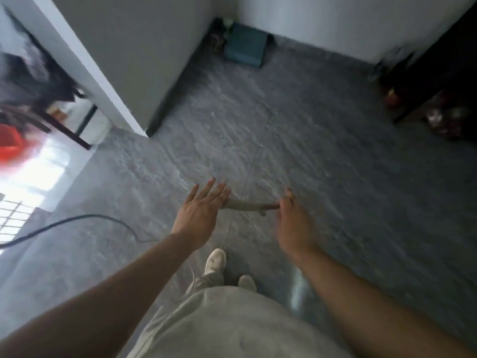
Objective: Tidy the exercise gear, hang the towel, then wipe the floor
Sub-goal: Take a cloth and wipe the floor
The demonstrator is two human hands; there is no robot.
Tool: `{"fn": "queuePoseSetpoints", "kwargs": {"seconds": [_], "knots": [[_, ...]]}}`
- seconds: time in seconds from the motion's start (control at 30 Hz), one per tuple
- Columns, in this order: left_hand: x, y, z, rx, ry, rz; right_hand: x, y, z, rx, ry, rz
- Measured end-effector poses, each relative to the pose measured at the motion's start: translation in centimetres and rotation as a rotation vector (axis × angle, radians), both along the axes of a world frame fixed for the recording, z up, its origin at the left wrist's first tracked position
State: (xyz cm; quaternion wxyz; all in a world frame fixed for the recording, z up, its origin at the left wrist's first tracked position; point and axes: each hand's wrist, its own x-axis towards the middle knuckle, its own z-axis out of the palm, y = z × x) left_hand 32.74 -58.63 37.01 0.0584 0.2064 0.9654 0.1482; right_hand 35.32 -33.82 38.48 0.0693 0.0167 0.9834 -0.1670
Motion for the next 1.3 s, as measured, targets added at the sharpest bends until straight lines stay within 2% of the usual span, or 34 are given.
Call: {"fn": "queuePoseSetpoints", "kwargs": {"seconds": [0.33, 0.67, 1.07, 1.3], "knots": [[9.1, -2.5, 6.4, 0.039, 0.110, 0.387, -0.3, -3.1, 6.4, -0.025, 0.171, 0.367], [24.3, -9.2, 7.0, 0.031, 0.204, 0.782, 5.4, -14.4, 9.0, -0.058, 0.194, 0.791], [47.5, -19.9, 10.2, -0.057, 0.364, 1.153, 23.5, -31.8, 11.5, -0.138, 0.261, 1.120], [62.7, -24.3, 11.0, -0.153, 0.330, 1.383, 36.1, -41.0, 13.1, -0.179, 0.326, 1.366]]}}
